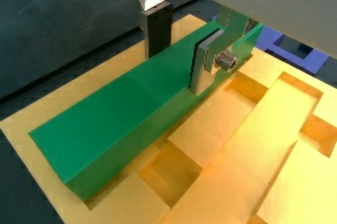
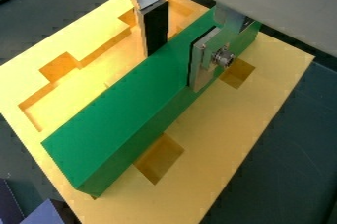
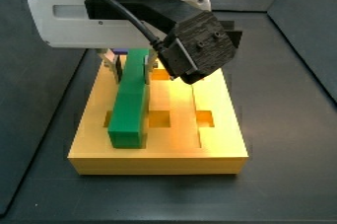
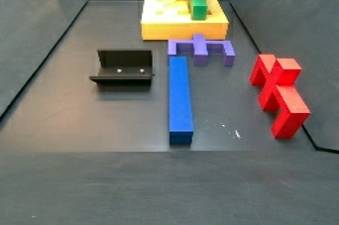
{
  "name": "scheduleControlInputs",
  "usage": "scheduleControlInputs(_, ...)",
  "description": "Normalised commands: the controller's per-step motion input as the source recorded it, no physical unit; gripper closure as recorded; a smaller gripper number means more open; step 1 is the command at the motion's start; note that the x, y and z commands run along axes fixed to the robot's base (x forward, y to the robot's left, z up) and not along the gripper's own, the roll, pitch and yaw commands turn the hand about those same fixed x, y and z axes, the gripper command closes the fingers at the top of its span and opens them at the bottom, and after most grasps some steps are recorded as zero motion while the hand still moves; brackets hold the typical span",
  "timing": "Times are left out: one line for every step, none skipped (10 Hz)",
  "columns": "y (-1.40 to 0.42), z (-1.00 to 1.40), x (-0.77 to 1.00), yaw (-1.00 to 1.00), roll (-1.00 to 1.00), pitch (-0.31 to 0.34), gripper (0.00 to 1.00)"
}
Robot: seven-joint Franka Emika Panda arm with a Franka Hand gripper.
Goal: Pick up the green object. Move up. Move to above the board. Insert the green object.
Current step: Insert the green object.
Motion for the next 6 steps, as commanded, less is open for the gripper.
scheduleControlInputs(0.0, -0.45, 0.17, 0.13, 0.06, 0.0, 1.0)
scheduleControlInputs(0.01, -0.43, 0.12, 0.11, 0.07, 0.0, 1.0)
scheduleControlInputs(0.0, -0.41, 0.0, 0.11, 0.07, -0.01, 1.0)
scheduleControlInputs(0.01, -0.37, 0.04, 0.11, 0.12, 0.0, 1.0)
scheduleControlInputs(0.0, -0.33, 0.0, 0.09, 0.13, -0.01, 1.0)
scheduleControlInputs(0.0, 0.0, 0.0, 0.0, 0.0, 0.0, 1.0)
